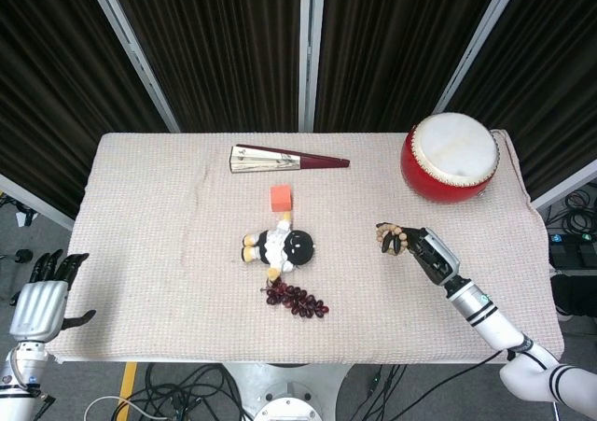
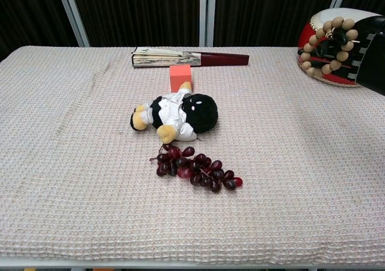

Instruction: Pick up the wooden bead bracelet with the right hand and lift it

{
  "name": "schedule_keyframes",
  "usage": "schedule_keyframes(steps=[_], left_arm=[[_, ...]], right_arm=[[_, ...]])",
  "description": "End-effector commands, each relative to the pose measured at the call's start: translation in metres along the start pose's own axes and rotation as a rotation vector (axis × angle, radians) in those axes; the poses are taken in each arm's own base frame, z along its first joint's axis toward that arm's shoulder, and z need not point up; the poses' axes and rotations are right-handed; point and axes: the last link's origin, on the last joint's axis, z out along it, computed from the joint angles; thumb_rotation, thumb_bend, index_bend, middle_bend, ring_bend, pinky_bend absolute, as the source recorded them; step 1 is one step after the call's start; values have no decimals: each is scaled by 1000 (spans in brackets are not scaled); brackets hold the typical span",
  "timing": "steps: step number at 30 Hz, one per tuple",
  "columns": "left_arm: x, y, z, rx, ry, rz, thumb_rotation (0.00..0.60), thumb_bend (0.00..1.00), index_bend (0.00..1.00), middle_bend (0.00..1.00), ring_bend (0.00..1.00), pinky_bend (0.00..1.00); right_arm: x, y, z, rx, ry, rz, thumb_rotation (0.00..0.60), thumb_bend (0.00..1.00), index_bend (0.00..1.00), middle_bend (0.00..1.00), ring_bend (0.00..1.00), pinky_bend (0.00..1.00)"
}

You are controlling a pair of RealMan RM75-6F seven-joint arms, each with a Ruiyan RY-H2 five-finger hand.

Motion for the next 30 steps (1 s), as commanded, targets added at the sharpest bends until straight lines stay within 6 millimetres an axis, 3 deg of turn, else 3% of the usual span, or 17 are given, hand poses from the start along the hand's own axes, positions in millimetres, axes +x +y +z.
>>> schedule_keyframes(steps=[1,5,8,13,18,21,23,27,30], left_arm=[[0,0,0,1,0,2,600,0,141,148,7,16],[1,1,0,-1,-1,4,600,0,141,148,7,16],[1,0,0,2,0,5,600,0,141,148,7,16],[1,1,0,2,1,6,600,0,142,148,7,16],[1,2,0,-2,3,7,600,0,141,148,7,16],[1,2,1,-3,5,7,600,0,141,148,7,16],[1,2,1,-2,6,7,600,0,142,148,7,16],[0,3,1,-2,3,6,600,0,141,148,7,16],[0,2,1,-1,3,7,600,0,141,148,7,16]], right_arm=[[-3,-3,-2,13,-31,203,291,627,637,522,152,0],[1,-1,-3,8,-48,266,292,540,642,523,153,0],[4,-1,-3,12,-49,256,293,539,643,526,159,0],[7,-1,-4,12,-48,230,316,658,645,546,176,0],[10,-1,-8,16,-40,212,477,820,652,552,181,0],[11,-2,-10,17,-40,195,534,961,653,546,181,0],[12,-5,-9,18,-42,182,555,997,651,537,181,0],[12,-5,-9,9,-50,157,562,1000,552,485,162,0],[12,-5,-9,-3,-62,133,567,1000,372,416,101,0]])
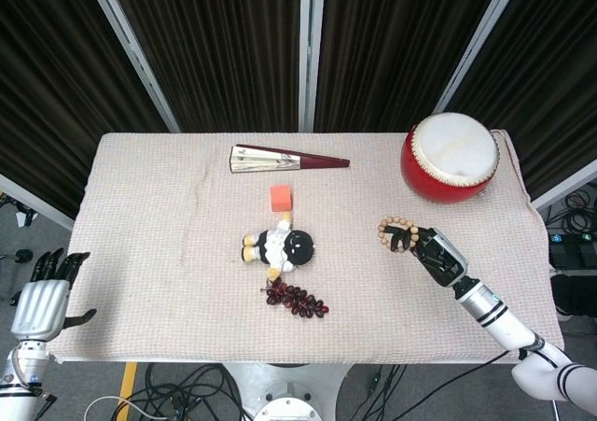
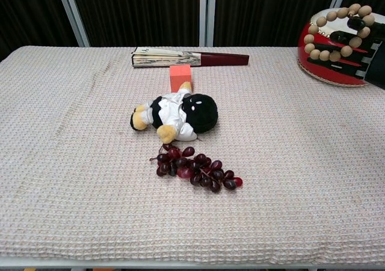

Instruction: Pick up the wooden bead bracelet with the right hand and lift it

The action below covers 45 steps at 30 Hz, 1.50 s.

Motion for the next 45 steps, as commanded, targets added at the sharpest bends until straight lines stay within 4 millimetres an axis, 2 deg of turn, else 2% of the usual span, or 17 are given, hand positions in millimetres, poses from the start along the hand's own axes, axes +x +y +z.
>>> schedule_keyframes(steps=[1,5,7,11,12,16,19,22,25,31,39,41,45], left_arm=[[0,0,0,1,0,0,600,0,141,148,7,16],[0,-1,0,2,-1,0,600,0,141,148,7,16],[0,-1,0,2,-2,1,600,0,141,148,7,16],[0,-1,0,2,-4,0,600,0,142,148,7,16],[0,-1,1,2,-4,0,600,0,142,148,7,16],[0,-1,1,1,-3,-1,600,0,141,148,7,16],[0,0,1,-1,-2,-2,600,0,141,148,7,16],[0,0,1,-3,-1,-4,600,0,141,148,7,16],[0,0,1,-4,-2,-6,600,0,142,148,7,16],[-1,1,2,-9,-3,-7,600,0,141,148,7,16],[-1,4,3,-16,-5,-6,600,0,141,148,7,16],[-1,3,3,-15,-5,-5,600,0,141,148,7,16],[-1,0,2,-3,-1,-11,600,0,141,148,7,16]], right_arm=[[1,0,0,-11,-8,-28,552,1000,324,402,84,0],[0,0,3,-10,-16,-83,393,1000,224,359,43,0],[-1,0,3,-13,-22,-97,349,971,202,346,31,0],[-2,1,6,-27,-23,-127,311,758,187,339,29,0],[-1,0,6,-29,-21,-133,303,665,180,339,26,0],[2,1,7,-40,5,-222,297,406,164,329,19,0],[3,2,7,-45,31,-279,298,341,156,326,15,0],[6,3,6,-52,58,-325,296,327,155,327,15,0],[13,6,3,-68,114,-456,295,325,155,328,15,0],[28,17,0,-185,209,-830,300,307,155,327,16,0],[32,49,19,-345,203,-1319,297,306,154,320,20,0],[31,54,23,-362,193,-1474,298,305,149,298,20,0],[28,48,19,-343,237,-1695,298,292,19,148,0,0]])
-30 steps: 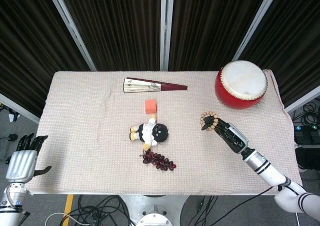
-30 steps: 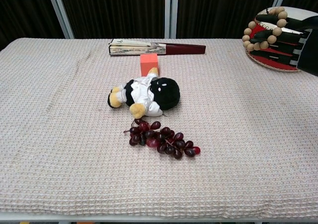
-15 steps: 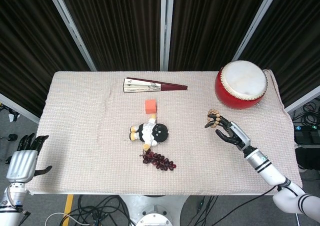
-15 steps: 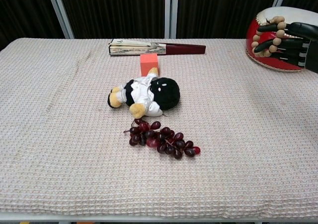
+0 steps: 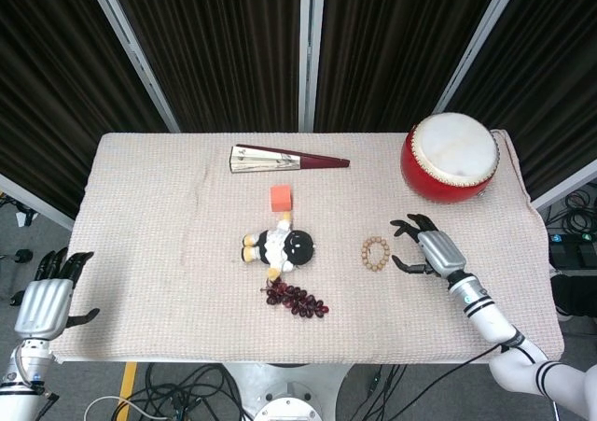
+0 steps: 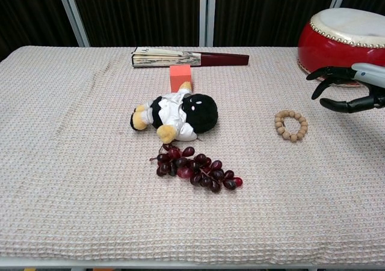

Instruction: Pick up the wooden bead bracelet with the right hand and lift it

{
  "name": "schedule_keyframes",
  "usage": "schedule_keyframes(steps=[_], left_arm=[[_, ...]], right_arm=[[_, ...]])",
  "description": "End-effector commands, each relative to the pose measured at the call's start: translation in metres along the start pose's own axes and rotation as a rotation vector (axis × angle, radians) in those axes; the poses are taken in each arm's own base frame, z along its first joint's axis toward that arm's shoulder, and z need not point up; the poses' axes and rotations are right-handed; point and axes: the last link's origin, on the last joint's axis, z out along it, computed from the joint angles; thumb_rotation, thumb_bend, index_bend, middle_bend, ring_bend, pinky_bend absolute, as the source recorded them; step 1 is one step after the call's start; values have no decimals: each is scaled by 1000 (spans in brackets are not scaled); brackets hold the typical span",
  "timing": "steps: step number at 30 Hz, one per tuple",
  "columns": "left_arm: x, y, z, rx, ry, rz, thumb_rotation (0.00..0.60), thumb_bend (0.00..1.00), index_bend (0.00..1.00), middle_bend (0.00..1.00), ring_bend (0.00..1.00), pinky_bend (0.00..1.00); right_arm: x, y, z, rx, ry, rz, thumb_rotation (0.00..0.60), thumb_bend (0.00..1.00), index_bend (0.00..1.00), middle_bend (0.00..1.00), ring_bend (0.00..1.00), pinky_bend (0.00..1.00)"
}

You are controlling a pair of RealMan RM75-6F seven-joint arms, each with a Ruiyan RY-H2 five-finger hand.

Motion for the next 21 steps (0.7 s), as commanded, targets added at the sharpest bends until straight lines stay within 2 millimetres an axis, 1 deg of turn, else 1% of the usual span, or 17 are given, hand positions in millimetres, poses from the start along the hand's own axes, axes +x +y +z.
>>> schedule_keyframes(steps=[1,2,4,5,7,9,12,14,17,19,21], left_arm=[[0,-2,-1,9,2,-2,600,0,141,148,7,16],[-1,-3,-1,13,2,-2,600,0,141,148,7,16],[-2,-5,-2,20,2,-6,600,0,141,148,7,16],[-2,-6,-1,24,3,-6,600,0,141,148,7,16],[-3,-7,-1,26,8,-8,600,0,141,148,7,16],[-4,-8,-1,29,17,-5,600,0,141,148,7,16],[-4,-8,0,28,33,-5,600,0,141,148,7,16],[-4,-7,0,21,48,-3,600,0,141,148,7,16],[-2,-5,0,10,79,1,600,0,141,148,7,15],[-2,-3,0,0,102,3,600,0,142,148,7,15],[-2,-3,-1,-4,113,4,600,0,142,148,7,15]], right_arm=[[-5,-2,0,-60,87,-287,298,292,3,112,0,0],[-1,-4,-6,-61,123,-289,300,292,0,94,0,0],[8,-5,-20,-65,166,-267,323,292,0,73,0,0],[14,-5,-31,-72,192,-252,335,292,0,72,0,0],[24,-3,-49,-87,225,-238,380,292,0,78,0,0],[34,-1,-73,-99,259,-224,425,292,0,90,0,0],[46,2,-108,-120,302,-215,464,292,0,97,0,0],[53,4,-130,-146,334,-209,478,292,0,99,0,0],[61,6,-157,-172,382,-183,499,293,0,107,0,0],[65,5,-172,-172,415,-165,502,292,0,110,0,0],[67,4,-182,-170,436,-155,507,292,0,115,0,0]])
